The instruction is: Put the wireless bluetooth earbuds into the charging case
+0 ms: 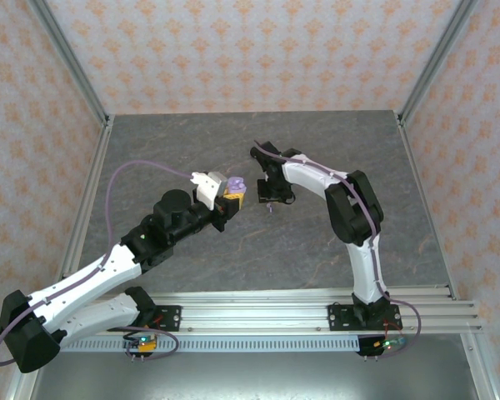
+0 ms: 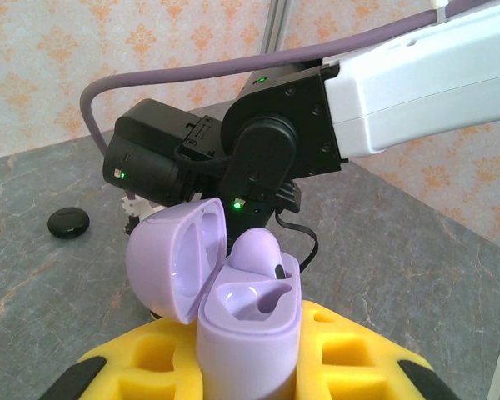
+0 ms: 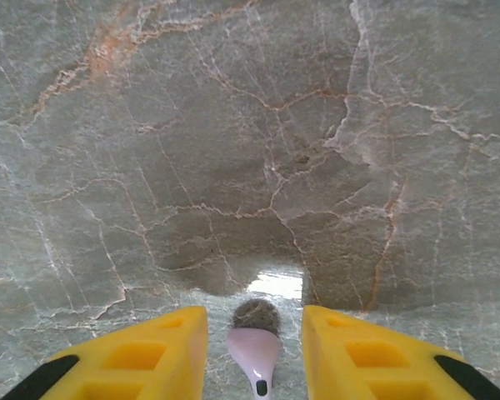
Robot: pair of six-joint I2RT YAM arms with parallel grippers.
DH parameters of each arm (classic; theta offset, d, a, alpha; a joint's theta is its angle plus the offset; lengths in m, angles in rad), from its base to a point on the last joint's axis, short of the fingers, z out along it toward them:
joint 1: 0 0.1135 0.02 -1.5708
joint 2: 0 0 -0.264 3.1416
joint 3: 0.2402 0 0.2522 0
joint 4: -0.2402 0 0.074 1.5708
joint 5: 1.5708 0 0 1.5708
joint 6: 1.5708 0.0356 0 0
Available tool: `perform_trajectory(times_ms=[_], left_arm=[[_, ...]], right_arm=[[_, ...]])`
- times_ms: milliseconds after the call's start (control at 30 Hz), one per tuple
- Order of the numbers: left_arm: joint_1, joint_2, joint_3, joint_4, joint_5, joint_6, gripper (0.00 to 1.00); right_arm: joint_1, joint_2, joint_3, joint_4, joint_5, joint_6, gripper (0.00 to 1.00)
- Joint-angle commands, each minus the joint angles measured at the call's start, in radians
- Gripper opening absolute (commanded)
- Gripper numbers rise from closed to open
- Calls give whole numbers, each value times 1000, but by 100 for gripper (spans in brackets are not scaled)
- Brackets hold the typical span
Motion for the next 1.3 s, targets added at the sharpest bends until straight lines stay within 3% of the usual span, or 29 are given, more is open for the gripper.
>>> perform_trajectory(times_ms=[0, 967, 1267], left_arm=[[-6, -17, -10, 12, -22, -16, 12], [-6, -22, -13, 12, -25, -21, 12], [-6, -25, -13, 7, -28, -23, 12]], right_arm=[[13, 16, 37, -49, 34, -2, 33], [44, 79, 72, -105, 91, -5, 31], [47, 63, 63, -93, 92, 2, 20]])
